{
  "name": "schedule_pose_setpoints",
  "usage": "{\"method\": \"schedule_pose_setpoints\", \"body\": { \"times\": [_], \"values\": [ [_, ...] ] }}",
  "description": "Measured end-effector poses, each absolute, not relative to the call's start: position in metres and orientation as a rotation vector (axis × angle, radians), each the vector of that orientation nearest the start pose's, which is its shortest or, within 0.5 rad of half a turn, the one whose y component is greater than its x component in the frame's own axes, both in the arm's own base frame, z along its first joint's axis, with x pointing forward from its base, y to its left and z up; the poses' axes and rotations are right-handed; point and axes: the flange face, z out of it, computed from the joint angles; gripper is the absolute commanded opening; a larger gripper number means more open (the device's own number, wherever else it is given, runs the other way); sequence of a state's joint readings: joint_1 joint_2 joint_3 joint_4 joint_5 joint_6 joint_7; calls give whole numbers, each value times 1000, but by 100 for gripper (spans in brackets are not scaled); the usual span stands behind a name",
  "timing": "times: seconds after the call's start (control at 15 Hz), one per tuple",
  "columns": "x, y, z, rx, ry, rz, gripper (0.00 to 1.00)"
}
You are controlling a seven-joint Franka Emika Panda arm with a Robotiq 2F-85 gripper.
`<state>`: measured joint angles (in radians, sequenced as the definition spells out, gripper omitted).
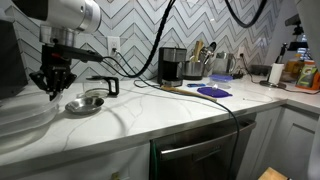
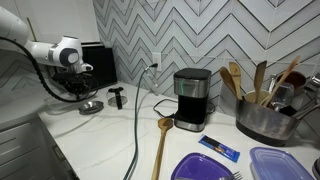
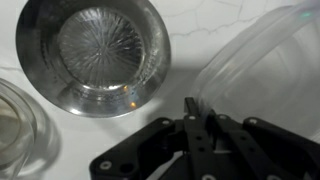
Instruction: Remove the clear bowl from the coffee maker top and move it to the left of the metallic plate on the counter top
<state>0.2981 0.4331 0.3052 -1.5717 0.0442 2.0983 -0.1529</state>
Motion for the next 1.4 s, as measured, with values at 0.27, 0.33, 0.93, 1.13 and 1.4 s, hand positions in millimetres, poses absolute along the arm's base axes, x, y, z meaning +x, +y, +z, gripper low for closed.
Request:
{"method": "schedule_pose_setpoints", "body": {
  "times": [0.27, 0.33, 0.93, 1.13, 1.4],
  "values": [
    [585, 373, 394, -2779, -1048, -77, 33],
    [586, 373, 391, -2779, -1058, -68, 38],
    [576, 368, 453, -2805, -1037, -24, 100],
    [561, 340, 507, -2895, -854, 16, 100],
    [547, 282, 559, -2996, -643, 6, 100]
  ]
}}
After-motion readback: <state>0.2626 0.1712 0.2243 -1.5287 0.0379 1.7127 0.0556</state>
